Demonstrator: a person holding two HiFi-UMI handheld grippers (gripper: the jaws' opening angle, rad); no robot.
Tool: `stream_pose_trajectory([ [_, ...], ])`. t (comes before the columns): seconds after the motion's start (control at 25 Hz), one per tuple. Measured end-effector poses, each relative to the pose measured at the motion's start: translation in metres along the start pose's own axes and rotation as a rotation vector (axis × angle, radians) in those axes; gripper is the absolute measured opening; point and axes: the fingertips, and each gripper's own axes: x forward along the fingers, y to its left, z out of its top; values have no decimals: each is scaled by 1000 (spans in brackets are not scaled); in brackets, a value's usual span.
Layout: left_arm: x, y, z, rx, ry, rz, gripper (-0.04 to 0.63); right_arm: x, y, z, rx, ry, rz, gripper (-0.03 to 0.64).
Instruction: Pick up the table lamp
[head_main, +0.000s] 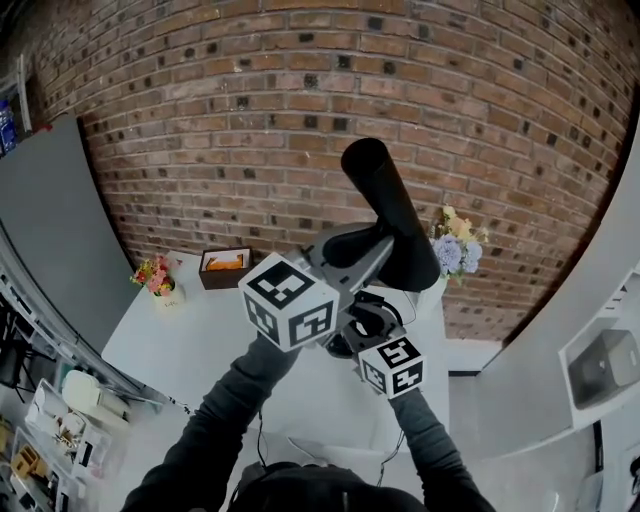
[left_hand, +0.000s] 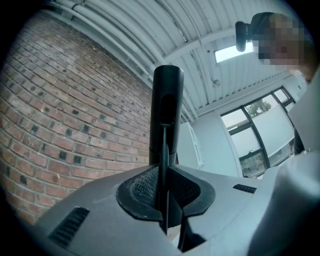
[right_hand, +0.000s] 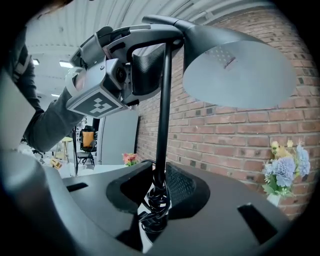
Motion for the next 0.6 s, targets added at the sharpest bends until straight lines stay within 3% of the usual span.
stream_pose_trajectory([
  [0.6,4,-6,-8,-3,28,25,51,-13,0,-10,-9,27,4,75],
])
